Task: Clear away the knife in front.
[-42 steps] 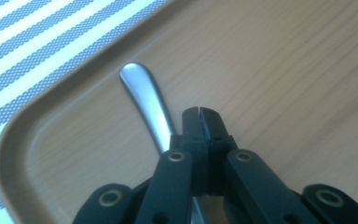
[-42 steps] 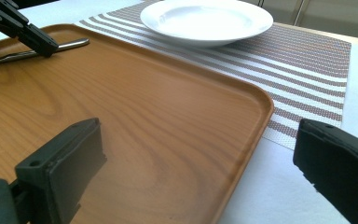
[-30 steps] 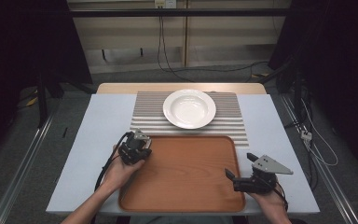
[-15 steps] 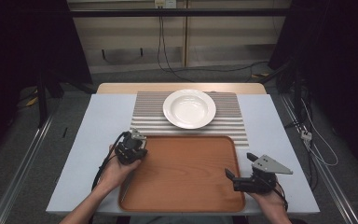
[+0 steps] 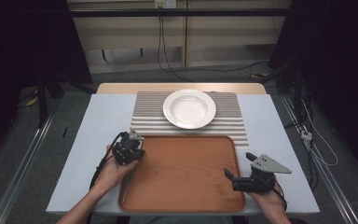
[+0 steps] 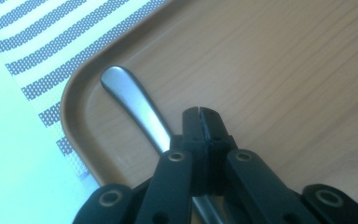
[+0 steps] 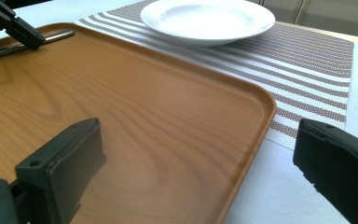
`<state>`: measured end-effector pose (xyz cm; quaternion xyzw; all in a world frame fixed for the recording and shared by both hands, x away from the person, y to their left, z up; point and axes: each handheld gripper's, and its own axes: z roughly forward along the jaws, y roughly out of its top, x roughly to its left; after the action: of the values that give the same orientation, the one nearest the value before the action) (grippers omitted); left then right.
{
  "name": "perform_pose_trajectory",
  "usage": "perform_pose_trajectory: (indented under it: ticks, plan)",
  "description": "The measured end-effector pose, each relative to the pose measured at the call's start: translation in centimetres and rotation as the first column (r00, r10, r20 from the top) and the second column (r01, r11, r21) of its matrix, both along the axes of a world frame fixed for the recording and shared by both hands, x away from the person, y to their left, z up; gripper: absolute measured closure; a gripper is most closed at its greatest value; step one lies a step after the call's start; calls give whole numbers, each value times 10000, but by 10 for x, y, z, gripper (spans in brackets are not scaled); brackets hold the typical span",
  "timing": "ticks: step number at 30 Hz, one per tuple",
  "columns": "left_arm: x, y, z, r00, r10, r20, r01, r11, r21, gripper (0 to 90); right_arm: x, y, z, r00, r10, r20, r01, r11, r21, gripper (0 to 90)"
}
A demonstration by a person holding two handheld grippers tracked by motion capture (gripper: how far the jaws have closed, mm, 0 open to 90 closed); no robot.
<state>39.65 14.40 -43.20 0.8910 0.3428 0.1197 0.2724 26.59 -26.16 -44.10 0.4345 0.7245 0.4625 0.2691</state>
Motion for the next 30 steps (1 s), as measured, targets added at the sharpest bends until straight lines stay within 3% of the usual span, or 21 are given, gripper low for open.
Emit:
perform_pose_trajectory:
  ticks: [14,19,20,21,22,23,24,25,26,28,30]
  plan:
    - [-1,11,0,9999,86,-111,-88,9998,-156,898,0,0,0,10000,9,0,-9,10000,16,16]
    - [-2,13,3,10000,38,47,-36,9988,-485,818,0,0,0,10000,1,-7,-1,10000,17,16]
    - [-3,15,6,9996,172,227,-151,9959,-893,718,0,1,0,10000,16,6,-16,10000,-14,16]
    - [-3,15,6,9996,172,227,-151,9959,-893,655,0,1,0,10000,14,12,-14,10000,-14,16]
    - [-3,15,7,9994,230,269,-199,9937,-1104,655,0,1,0,10000,14,12,-14,10000,-14,16]
    - [-3,16,9,9992,255,317,-214,9919,-1251,599,0,0,0,10000,14,-1,-14,10000,14,16]
    - [-4,16,12,9968,494,621,-403,9892,-1407,418,0,0,0,10000,-10,-7,10,10000,28,16]
    - [-4,16,12,9968,494,621,-403,9892,-1407,341,0,0,0,10000,-10,-7,10,10000,28,16]
    - [-4,16,13,9975,382,598,-291,9889,-1458,341,0,0,0,10000,-13,-19,13,10000,40,16]
    - [-4,15,18,9974,495,522,-403,9855,-1646,162,0,0,0,10000,11,-2,-11,10000,16,16]
    - [-6,16,22,9955,632,712,-476,9782,-2021,112,1,0,0,10000,20,-18,-20,10000,29,16]
